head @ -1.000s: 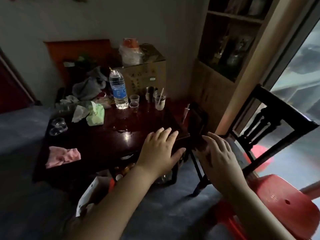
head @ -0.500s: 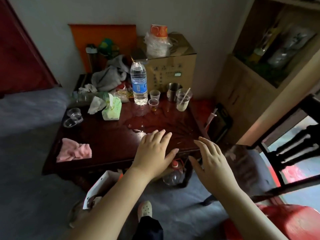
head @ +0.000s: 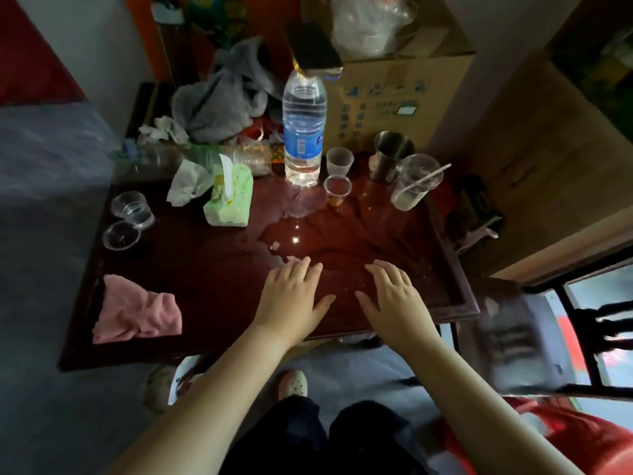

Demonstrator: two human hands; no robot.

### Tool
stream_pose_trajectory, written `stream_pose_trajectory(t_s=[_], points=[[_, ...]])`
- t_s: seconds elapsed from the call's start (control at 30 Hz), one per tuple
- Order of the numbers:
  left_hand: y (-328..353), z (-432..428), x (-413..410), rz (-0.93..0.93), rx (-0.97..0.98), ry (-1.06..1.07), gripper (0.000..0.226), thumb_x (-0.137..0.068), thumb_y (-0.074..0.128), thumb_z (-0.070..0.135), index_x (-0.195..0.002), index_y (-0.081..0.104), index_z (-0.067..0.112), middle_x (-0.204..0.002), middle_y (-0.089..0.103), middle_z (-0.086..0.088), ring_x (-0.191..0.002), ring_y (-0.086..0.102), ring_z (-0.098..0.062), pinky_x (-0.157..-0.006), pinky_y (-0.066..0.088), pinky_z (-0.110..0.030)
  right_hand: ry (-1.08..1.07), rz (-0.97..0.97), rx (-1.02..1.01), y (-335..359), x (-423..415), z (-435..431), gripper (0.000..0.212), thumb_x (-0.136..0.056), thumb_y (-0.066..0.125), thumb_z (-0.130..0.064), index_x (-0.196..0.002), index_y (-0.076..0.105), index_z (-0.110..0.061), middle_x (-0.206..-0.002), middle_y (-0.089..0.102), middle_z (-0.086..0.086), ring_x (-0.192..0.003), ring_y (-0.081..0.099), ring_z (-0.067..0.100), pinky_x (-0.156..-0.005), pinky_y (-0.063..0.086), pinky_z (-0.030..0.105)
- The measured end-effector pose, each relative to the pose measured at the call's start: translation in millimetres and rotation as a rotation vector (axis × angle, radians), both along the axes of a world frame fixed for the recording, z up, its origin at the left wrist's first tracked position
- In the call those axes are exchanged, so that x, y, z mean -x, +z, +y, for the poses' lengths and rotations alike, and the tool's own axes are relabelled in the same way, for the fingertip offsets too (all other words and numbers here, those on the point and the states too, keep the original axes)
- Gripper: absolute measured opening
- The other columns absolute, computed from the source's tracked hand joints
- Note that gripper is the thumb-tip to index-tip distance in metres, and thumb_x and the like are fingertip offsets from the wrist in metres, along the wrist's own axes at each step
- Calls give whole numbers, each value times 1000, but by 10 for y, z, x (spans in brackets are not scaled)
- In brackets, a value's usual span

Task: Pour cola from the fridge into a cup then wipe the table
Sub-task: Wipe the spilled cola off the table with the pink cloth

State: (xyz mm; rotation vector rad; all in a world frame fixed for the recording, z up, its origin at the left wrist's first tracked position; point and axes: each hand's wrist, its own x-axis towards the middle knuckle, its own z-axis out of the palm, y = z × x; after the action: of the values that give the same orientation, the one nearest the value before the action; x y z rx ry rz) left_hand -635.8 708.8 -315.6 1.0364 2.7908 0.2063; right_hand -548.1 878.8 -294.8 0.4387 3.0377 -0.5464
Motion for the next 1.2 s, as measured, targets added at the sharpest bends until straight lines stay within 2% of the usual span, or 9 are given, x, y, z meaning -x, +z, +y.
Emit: stream_pose_trajectory(t_s=[0.23,0.37,0.5,0.67,0.9,1.0,1.1,1.2], points=[[-438,23,231,-119,58,80,67,-95,38,54,-149,25,17,-158,20,-9,-144,19,-24,-112,26,-39,136,-192,61,-511,446,-26,54,-93,52,-36,-140,40,-13,-143,39,5,-134,33,21,-110,31,31],[-611,55,258,-187,81,165,69,-94,42,52,-150,24,16,-158,18,-9,-144,18,-25,-111,28,-40,206,-233,52,-721,564,68,51,-91,55,-36,-136,45,-14,-134,44,2,-124,40,20,-103,36,30],[-717,69,235,-259,113,226,71,-91,53,47,-149,26,16,-152,27,-8,-137,30,-23,-99,40,-35,288,-292,51,-872,632,164,46,-89,58,-33,-131,47,-17,-124,45,-1,-115,43,18,-96,41,29],[-787,112,214,-282,158,247,72,-88,59,44,-147,28,17,-146,31,-6,-130,35,-22,-87,45,-32,397,-376,13,-989,628,252,50,-85,62,-29,-131,44,-21,-126,41,-3,-116,40,18,-94,44,33],[-827,171,255,-297,158,325,78,-83,65,47,-146,28,20,-144,32,-4,-127,36,-22,-87,45,-34,485,-303,35,-992,729,358,39,-86,59,-31,-123,50,-20,-120,46,-2,-111,45,19,-89,46,32],[-845,174,273,-295,169,340,80,-82,64,51,-146,26,23,-145,30,-3,-128,36,-22,-89,45,-34,453,-119,69,-854,972,479,32,-84,62,-27,-113,58,-15,-110,54,3,-102,51,23,-83,47,35],[-844,190,274,-280,182,345,80,-81,65,52,-145,26,24,-143,32,-2,-124,39,-20,-89,46,-33,378,60,54,-696,1382,634,32,-81,66,-22,-110,59,-11,-108,56,8,-101,53,27,-88,43,35],[-848,199,270,-284,157,365,78,-81,67,49,-144,28,24,-143,33,-2,-126,38,-21,-90,47,-34,332,146,23,-580,1823,753,37,-79,69,-21,-112,57,-8,-113,55,12,-106,51,30,-93,40,35]])
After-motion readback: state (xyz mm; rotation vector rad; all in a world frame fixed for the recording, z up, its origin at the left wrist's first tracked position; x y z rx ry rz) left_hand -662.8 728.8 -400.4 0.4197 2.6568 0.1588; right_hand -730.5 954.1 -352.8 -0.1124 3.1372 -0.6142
